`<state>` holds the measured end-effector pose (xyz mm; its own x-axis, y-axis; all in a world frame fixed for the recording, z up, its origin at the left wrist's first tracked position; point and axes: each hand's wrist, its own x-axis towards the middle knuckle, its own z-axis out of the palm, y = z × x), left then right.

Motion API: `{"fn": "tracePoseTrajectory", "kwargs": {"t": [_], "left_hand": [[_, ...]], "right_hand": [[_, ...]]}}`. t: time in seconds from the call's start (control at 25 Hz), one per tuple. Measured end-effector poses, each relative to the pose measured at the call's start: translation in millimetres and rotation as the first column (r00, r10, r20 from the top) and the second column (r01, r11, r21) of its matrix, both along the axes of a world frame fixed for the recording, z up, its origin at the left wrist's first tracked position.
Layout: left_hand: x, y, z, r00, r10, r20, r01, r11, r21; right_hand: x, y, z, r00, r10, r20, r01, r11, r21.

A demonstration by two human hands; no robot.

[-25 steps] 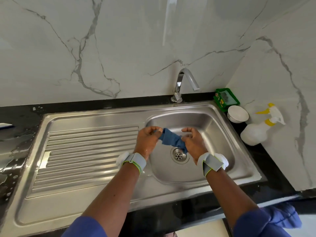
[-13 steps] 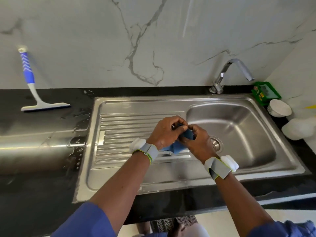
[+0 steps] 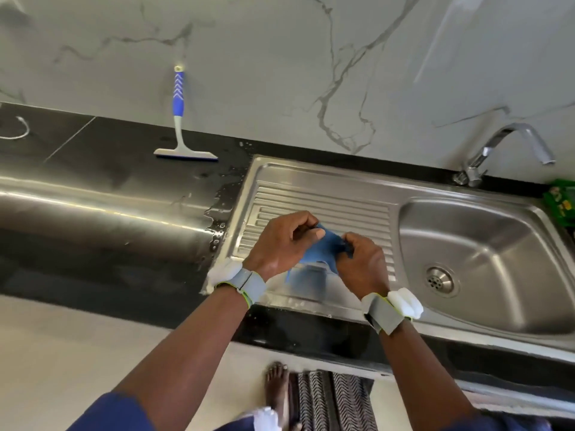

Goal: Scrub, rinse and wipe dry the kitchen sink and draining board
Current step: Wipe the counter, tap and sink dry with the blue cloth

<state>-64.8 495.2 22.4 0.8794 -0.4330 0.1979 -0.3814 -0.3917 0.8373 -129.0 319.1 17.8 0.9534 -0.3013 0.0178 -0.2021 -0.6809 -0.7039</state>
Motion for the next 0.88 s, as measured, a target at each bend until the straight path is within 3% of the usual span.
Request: {"fn": "tracePoseTrajectory", "kwargs": {"t": [0.12,0.24,0.36,0.4,0.48,0.52,0.6,0.68,0.72,0.88], "left_hand": [[-10,45,8,0.991,0.08,-0.112,-0.092,0.99,-0.109],[-11,103,13,0.92,0.103,-0.379,-0.212,0.942,-0.258],[0,160,3,0.821,0.158,-0.549,-0.29,0.943,-0.163],[4,174,-4,0.799,0.216,-0.561,-0.312,0.947,-0.08],[23,202,-24,0.795,0.396,-0.459,-0.391,0.914,0.111],[31,210,-34,0.798,0.488,-0.354,-0.451,0.873,0.187],[48,221,-50,0.791,0.572,-0.215,-0.541,0.819,0.191],[75,229,-63,0.813,0.546,-0.2,-0.527,0.838,0.143],[96,235,-69,0.835,0.513,-0.197,-0.496,0.858,0.131],[145,242,-76,0.885,0.461,-0.064,-0.46,0.888,0.029]], "right_hand": [[-3,38,5,0.999,-0.017,0.031,0.014,0.994,0.106],[-4,79,11,0.981,0.19,-0.044,-0.164,0.924,0.345],[8,119,6,0.92,0.358,-0.157,-0.27,0.873,0.406],[13,133,2,0.915,0.363,-0.176,-0.284,0.89,0.356],[30,165,-14,0.941,0.318,-0.119,-0.311,0.948,0.072],[33,178,-27,0.94,0.334,-0.066,-0.34,0.934,-0.113],[27,208,-60,0.896,0.441,-0.057,-0.429,0.824,-0.37],[11,245,-92,0.836,0.514,-0.195,-0.541,0.708,-0.453],[10,265,-103,0.831,0.497,-0.252,-0.554,0.695,-0.458],[45,295,-110,0.907,0.329,-0.263,-0.42,0.768,-0.485]]}}
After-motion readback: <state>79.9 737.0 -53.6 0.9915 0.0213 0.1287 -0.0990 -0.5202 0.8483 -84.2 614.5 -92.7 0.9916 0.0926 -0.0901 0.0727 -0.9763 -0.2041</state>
